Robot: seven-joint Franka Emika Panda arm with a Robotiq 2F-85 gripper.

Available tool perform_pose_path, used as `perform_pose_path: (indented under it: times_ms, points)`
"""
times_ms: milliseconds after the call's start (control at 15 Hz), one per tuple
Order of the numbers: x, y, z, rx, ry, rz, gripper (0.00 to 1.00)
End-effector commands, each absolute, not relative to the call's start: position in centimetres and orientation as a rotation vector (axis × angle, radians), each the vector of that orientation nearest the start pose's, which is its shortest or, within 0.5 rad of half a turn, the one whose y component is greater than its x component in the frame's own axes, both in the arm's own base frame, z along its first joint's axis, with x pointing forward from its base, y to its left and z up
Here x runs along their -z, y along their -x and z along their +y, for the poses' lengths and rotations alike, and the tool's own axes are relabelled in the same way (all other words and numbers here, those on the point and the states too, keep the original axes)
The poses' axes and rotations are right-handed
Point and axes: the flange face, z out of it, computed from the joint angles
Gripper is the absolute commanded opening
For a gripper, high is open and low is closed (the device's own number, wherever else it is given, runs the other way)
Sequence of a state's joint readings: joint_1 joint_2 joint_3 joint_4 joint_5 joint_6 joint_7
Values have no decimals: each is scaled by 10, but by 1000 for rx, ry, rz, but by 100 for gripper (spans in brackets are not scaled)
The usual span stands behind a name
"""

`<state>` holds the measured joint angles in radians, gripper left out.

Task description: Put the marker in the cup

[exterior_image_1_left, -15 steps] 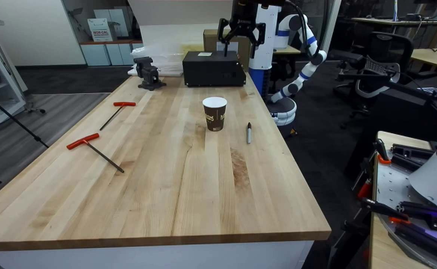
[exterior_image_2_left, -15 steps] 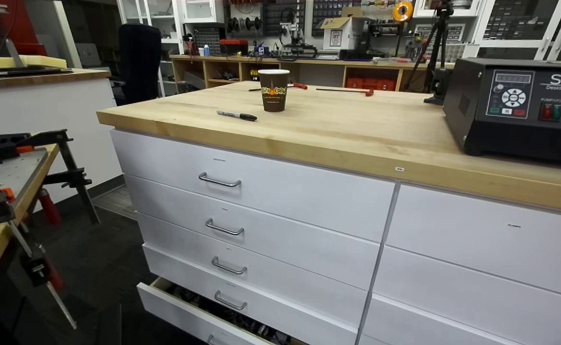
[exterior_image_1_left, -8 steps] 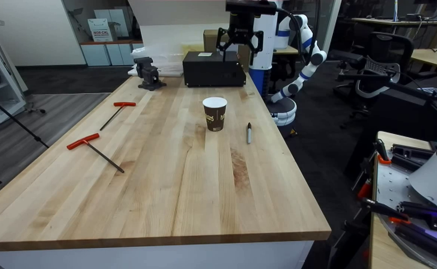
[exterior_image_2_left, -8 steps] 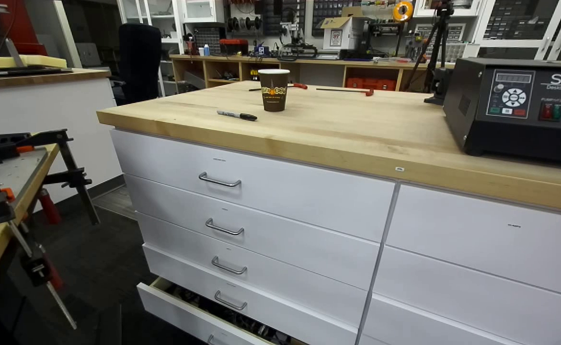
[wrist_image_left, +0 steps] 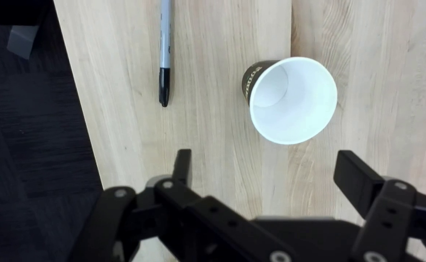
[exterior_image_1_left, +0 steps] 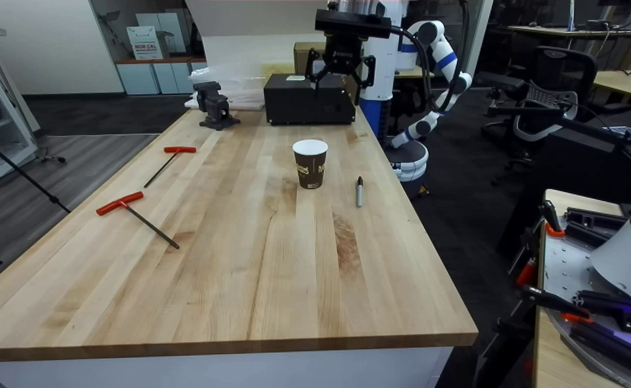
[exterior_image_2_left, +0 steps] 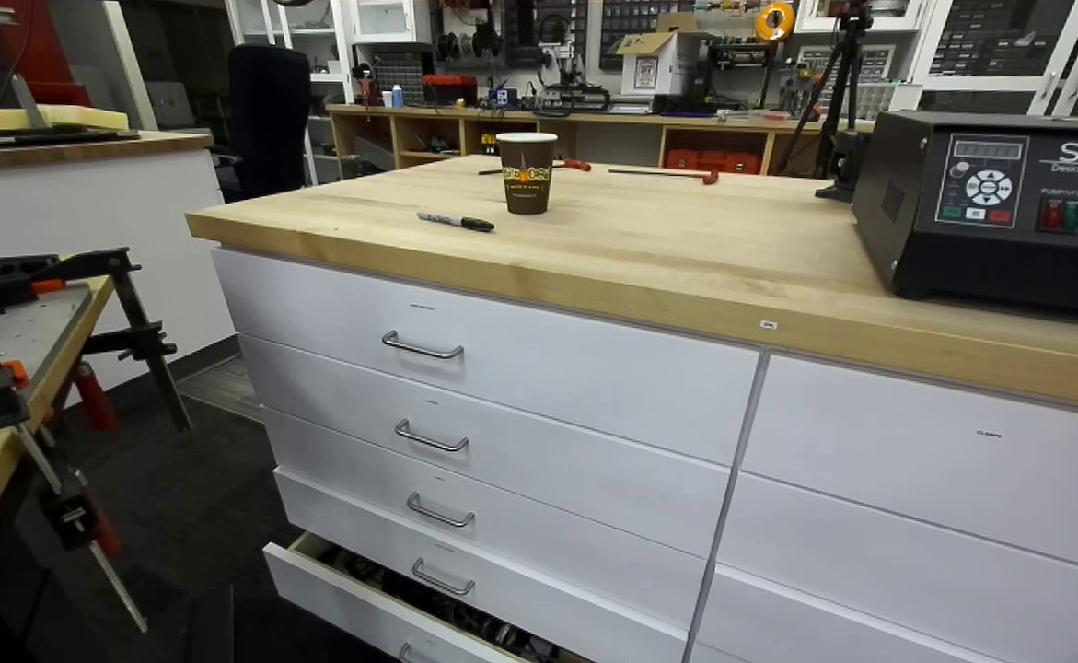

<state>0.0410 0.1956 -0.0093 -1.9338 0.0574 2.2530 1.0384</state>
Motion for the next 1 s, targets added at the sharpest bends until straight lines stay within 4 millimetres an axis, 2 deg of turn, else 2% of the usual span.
perform_pose_path:
  times_ms: [0, 200, 533, 933]
  points:
    - [-400, -610, 21, 128, 2636, 1510, 100]
    - [-389, -606, 22, 101, 2558, 1593, 100]
    - [-353, -605, 21, -13, 2487, 1694, 100]
    - [-327, -579, 25, -149, 2464, 1812, 100]
